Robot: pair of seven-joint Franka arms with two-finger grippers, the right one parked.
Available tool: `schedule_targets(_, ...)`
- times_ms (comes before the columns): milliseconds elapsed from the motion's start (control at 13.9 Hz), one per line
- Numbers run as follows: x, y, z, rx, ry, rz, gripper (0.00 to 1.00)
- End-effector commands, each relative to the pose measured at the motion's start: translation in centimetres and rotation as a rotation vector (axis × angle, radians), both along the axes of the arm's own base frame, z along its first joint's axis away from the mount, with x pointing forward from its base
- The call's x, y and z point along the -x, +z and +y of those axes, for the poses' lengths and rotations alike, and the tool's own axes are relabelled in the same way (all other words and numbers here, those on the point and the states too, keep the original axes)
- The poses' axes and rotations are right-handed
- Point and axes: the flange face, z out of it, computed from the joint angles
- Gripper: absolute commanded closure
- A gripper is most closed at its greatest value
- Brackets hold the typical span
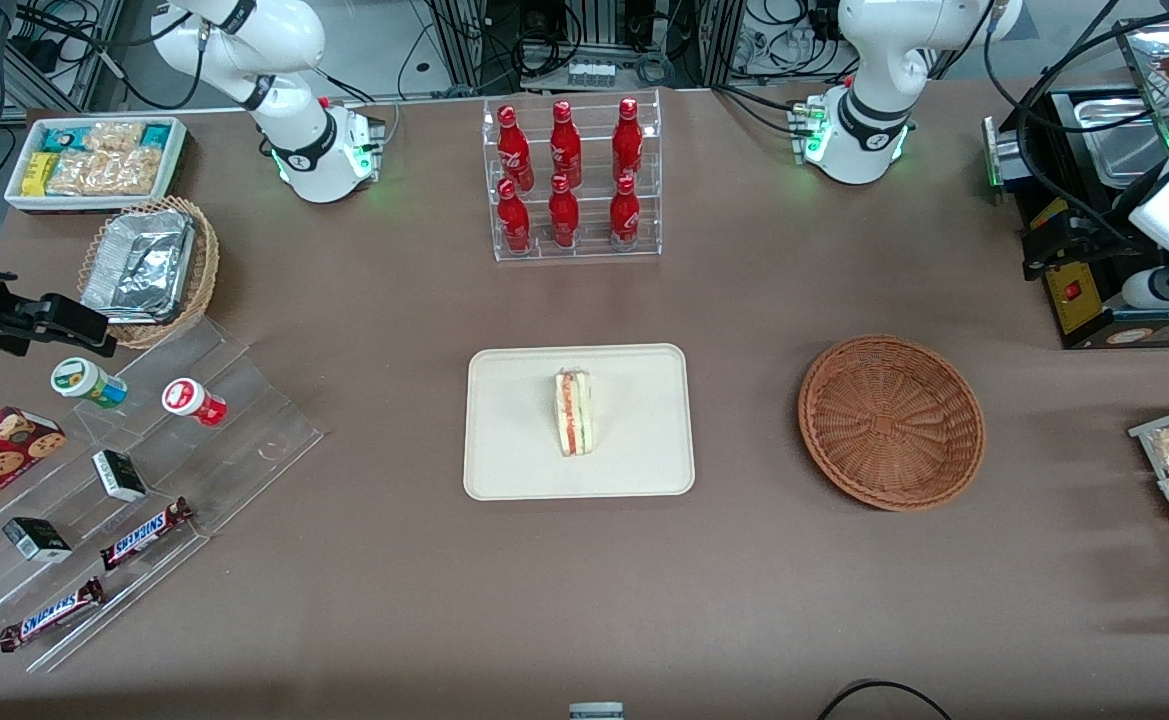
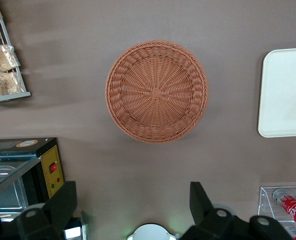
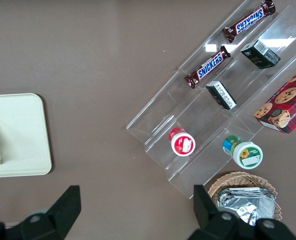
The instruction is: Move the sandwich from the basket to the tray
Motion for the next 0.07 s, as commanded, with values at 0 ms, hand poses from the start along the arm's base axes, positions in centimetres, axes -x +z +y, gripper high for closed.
schedule_targets(0,0.18,0.13,0.46,0.009,-0.007,0.009,0.01)
